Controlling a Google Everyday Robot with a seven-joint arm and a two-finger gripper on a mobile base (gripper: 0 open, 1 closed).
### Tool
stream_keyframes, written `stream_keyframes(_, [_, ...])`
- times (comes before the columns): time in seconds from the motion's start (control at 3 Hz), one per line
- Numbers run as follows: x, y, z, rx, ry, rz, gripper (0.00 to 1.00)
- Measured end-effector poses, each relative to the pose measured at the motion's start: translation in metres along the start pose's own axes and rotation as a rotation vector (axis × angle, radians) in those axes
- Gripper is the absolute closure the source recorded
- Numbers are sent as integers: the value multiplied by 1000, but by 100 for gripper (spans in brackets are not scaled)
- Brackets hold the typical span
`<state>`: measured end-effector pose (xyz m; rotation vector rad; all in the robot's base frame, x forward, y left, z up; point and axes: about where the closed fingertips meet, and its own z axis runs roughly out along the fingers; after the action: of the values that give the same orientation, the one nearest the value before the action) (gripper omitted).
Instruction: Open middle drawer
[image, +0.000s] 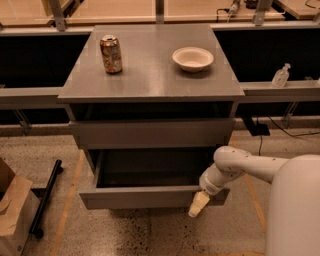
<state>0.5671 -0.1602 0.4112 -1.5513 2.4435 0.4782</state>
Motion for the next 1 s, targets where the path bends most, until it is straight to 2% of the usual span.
stream_keyframes(0.33, [-1, 1, -4, 0, 0, 0, 0])
stream_keyframes(1.0, [35, 64, -10, -105, 70, 133, 0])
